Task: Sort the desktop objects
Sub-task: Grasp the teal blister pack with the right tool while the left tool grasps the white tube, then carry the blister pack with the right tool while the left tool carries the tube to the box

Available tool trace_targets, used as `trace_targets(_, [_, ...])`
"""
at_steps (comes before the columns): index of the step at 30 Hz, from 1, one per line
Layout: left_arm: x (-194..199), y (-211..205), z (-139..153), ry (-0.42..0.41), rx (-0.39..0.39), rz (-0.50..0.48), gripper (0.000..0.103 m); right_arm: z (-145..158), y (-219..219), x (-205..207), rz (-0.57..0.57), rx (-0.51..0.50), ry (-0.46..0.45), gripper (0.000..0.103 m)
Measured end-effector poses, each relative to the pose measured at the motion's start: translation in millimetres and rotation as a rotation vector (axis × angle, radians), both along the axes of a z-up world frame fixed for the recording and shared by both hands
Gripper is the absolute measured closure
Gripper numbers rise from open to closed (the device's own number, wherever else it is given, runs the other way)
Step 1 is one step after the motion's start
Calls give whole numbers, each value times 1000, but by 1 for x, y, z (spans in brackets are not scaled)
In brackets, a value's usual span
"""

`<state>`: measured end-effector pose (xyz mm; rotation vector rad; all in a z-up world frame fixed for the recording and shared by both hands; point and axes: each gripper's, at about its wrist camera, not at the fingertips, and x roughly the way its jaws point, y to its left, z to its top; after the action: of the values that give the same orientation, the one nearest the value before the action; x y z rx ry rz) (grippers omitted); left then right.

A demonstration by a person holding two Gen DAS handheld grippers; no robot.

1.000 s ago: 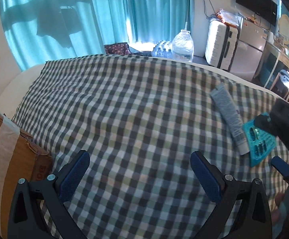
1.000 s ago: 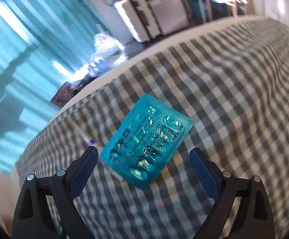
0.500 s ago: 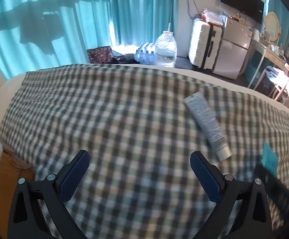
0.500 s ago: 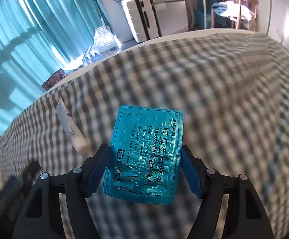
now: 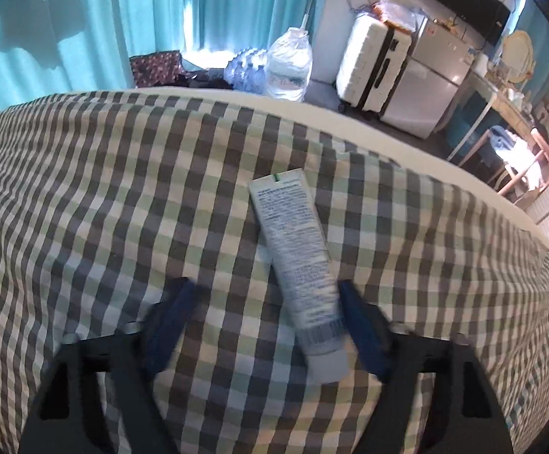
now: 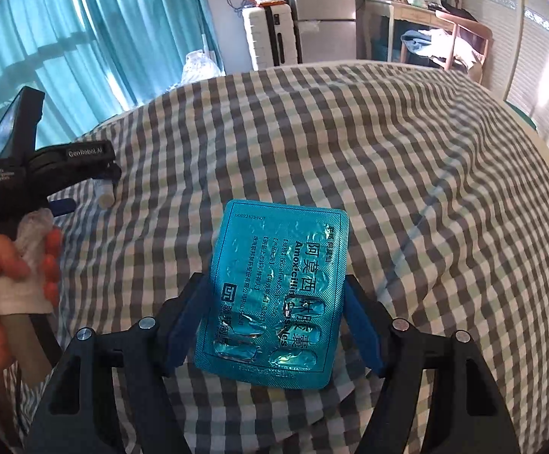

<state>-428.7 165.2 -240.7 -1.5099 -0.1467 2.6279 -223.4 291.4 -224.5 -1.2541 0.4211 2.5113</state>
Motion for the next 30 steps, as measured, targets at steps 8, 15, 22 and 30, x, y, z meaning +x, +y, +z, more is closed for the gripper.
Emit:
trace_targets(8, [32, -2, 20, -5, -36, -120, 78, 30, -10, 17, 35, 46, 34, 32])
trace_targets(15, [99, -18, 65, 71, -79, -180, 78, 57, -29, 48, 60, 43, 45, 32])
trace_targets(22, [181, -53, 133, 184, -135, -216, 78, 108, -58, 84, 121, 30, 121, 32])
trace_targets(30, [256, -96, 196, 272, -95, -212, 78, 175, -94, 139, 166, 19, 222, 32])
